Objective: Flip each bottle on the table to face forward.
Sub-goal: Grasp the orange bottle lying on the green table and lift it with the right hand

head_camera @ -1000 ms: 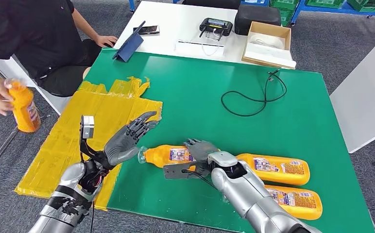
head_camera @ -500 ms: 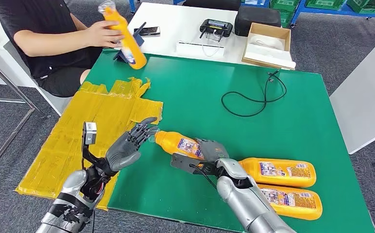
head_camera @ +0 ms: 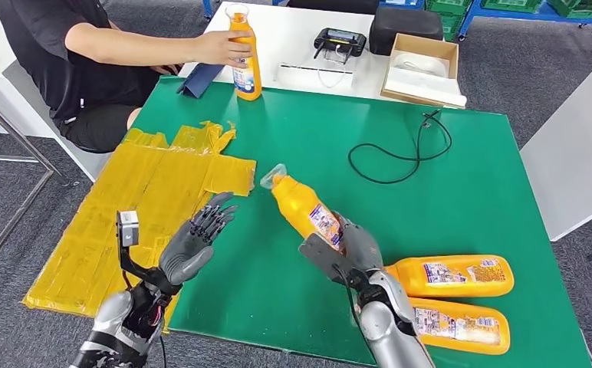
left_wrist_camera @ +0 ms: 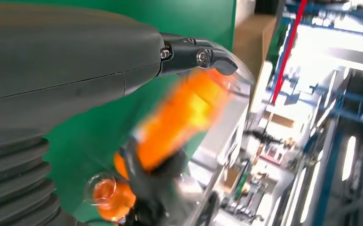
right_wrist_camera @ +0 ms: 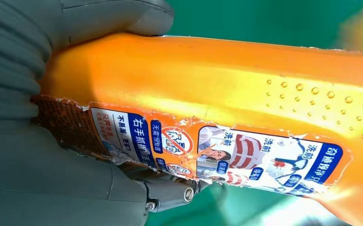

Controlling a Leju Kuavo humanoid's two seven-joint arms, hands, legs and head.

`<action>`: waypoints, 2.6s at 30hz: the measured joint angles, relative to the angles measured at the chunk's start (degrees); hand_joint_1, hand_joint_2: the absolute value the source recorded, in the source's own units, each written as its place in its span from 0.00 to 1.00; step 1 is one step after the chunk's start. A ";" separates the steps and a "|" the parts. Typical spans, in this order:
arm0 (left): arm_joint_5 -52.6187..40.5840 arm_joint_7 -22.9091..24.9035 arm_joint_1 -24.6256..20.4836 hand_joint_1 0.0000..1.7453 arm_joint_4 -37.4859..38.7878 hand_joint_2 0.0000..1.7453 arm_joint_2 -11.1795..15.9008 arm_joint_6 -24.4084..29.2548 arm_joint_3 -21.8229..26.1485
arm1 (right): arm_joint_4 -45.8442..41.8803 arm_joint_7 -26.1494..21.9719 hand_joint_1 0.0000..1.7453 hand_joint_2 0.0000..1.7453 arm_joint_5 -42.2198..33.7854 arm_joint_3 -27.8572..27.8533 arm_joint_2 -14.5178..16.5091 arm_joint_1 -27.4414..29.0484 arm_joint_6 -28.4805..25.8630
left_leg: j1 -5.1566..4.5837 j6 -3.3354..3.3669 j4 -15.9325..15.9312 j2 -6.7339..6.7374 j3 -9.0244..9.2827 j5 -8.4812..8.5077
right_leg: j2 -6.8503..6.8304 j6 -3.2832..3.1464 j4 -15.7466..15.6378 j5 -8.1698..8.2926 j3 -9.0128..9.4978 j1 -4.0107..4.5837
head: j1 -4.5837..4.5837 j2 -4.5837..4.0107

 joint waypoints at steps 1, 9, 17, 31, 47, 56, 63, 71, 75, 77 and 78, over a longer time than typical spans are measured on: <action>-0.29 -0.05 1.08 0.00 -0.91 0.00 -0.39 0.18 0.50 | -2.41 -1.76 1.00 1.00 -1.26 -1.19 0.39 1.53 -0.21 | 0.00 0.00 0.00 -0.01 -0.04 -0.01 | -0.01 0.00 0.00 -0.01 -0.04 0.00 | 0.01 0.00; -3.99 -1.47 4.58 0.00 -7.64 0.25 -2.27 -0.16 2.05 | -19.01 -10.05 1.00 1.00 -4.39 -4.99 2.82 7.94 0.03 | -0.01 0.01 0.00 -0.01 -0.41 0.02 | -0.03 0.02 0.00 0.02 -0.43 0.00 | 0.01 0.00; -4.20 -0.97 4.69 0.00 -11.42 1.00 -2.89 -0.34 1.84 | -27.48 -11.08 1.00 1.00 -3.94 -1.28 3.76 8.49 0.23 | 0.00 0.01 0.00 0.00 -0.33 0.04 | -0.03 0.01 0.01 0.03 -0.36 0.01 | 0.01 0.00; 3.91 2.50 6.23 0.00 -13.96 1.00 -2.96 -1.38 -0.71 | -30.40 -7.85 1.00 1.00 -5.57 5.91 1.49 10.84 3.25 | 0.00 0.00 -0.01 0.00 -0.38 0.02 | -0.02 0.01 0.00 0.02 -0.39 0.00 | 0.01 0.00; 11.18 2.68 6.92 0.00 -14.39 1.00 -1.38 -1.70 -9.77 | -24.58 -7.26 1.00 1.00 -8.82 20.29 -3.41 9.62 5.86 | 0.00 0.00 -0.01 0.00 -0.41 0.02 | -0.02 0.00 0.00 0.02 -0.43 0.00 | 0.01 0.00; 12.54 3.05 6.52 0.00 -12.96 1.00 -0.63 -1.79 -10.13 | -21.42 -7.36 1.00 1.00 -9.32 22.02 -4.94 7.28 6.07 | 0.00 0.00 0.00 0.01 -0.41 0.02 | -0.02 0.01 0.00 0.02 -0.46 0.00 | 0.00 0.00; 11.58 2.21 6.15 0.00 -12.41 1.00 -0.78 -1.74 -11.25 | -19.47 -8.07 1.00 1.00 -8.97 24.43 -5.72 7.99 6.46 | 0.00 -0.01 -0.01 0.01 -0.43 0.01 | -0.02 0.00 0.00 0.01 -0.48 0.00 | 0.01 0.00; 11.52 2.11 6.10 0.00 -12.39 1.00 -0.78 -1.70 -11.35 | -18.70 -8.15 1.00 1.00 -8.96 25.12 -5.80 8.05 6.45 | 0.00 0.00 0.00 0.01 -0.42 0.02 | -0.02 0.00 0.00 0.02 -0.48 0.00 | 0.01 0.00; 10.51 1.79 6.09 0.00 -12.39 1.00 -0.80 -1.24 -11.35 | -18.49 -8.16 1.00 1.00 -8.92 25.38 -5.87 8.06 6.46 | 0.00 0.00 0.00 0.01 -0.43 0.02 | -0.02 0.00 0.00 0.02 -0.48 0.00 | 0.01 0.00; 8.70 1.20 6.07 0.00 -12.41 1.00 -0.97 -0.32 -11.34 | -18.41 -8.17 1.00 1.00 -8.87 25.56 -6.01 8.16 6.48 | 0.00 0.00 0.00 0.01 -0.43 0.02 | -0.02 0.00 0.00 0.02 -0.48 0.00 | 0.00 0.00; 7.31 0.76 6.05 0.00 -12.47 1.00 -1.19 0.42 -11.32 | -18.40 -8.17 1.00 1.00 -8.82 25.63 -6.09 8.22 6.50 | 0.00 0.00 0.00 0.01 -0.43 0.02 | -0.02 0.00 0.00 0.01 -0.49 0.00 | -0.01 0.00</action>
